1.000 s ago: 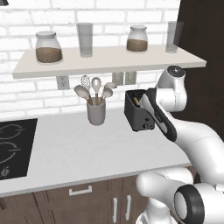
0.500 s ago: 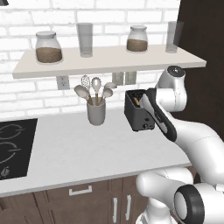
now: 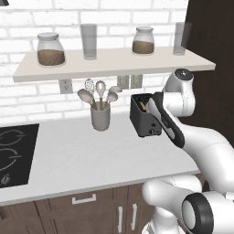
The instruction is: Start the toaster. Once the lever pops up, take the bread to the plate on the dining counter.
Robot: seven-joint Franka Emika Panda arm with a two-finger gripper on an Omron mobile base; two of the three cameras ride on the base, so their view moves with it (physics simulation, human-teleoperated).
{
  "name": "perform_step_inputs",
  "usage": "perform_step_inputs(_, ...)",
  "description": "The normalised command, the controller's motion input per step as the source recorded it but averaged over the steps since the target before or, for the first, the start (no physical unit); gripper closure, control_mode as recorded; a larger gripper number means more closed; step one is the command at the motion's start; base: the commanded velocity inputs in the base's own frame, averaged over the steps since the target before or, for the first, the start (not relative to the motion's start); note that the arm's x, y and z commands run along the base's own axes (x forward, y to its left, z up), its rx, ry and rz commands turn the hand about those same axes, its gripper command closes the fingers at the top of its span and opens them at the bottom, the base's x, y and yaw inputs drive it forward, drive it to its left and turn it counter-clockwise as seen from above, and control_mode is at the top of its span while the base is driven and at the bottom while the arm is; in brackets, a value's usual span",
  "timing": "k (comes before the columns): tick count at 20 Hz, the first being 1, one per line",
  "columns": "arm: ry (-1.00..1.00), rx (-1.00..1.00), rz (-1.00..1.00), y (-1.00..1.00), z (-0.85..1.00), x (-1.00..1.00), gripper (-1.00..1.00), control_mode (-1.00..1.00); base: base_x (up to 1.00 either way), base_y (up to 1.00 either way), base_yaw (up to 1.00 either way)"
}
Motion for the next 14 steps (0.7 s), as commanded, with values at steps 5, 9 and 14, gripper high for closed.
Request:
perform_step_inputs(5,0.0,0.0,0.0,0.0,0.0,0.0,-1.0,-1.0,0.0,0.0,0.0)
perform_step_inputs(9,0.0,0.0,0.0,0.0,0.0,0.0,-1.0,-1.0,0.0,0.0,0.0)
perform_step_inputs(14,0.0,0.0,0.0,0.0,0.0,0.0,-1.0,-1.0,0.0,0.0,0.0)
